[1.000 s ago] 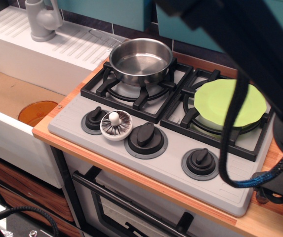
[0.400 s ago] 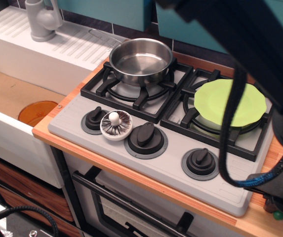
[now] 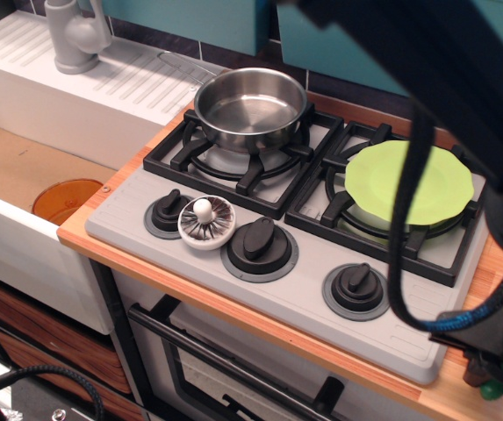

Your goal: Put pickle on plate and mushroom in pot or pan on stove

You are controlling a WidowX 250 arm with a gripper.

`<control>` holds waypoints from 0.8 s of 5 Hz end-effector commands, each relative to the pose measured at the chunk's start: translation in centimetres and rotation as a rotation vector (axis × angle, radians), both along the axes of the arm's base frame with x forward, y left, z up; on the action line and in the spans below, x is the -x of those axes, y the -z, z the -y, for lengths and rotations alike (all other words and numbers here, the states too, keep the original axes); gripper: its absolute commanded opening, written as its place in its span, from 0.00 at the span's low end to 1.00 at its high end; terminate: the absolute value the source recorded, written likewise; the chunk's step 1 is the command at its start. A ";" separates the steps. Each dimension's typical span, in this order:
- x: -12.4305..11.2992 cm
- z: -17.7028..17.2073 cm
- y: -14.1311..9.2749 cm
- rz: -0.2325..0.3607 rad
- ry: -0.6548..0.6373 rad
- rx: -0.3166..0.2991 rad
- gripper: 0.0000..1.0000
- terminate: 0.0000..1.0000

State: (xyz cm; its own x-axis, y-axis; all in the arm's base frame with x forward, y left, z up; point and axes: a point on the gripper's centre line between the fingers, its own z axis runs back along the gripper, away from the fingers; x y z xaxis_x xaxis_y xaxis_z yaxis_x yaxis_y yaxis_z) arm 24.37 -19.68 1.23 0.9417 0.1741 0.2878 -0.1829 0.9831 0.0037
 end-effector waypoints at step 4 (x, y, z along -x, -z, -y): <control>-7.4 -5.4 -9.6 -0.059 0.062 0.026 0.00 0.00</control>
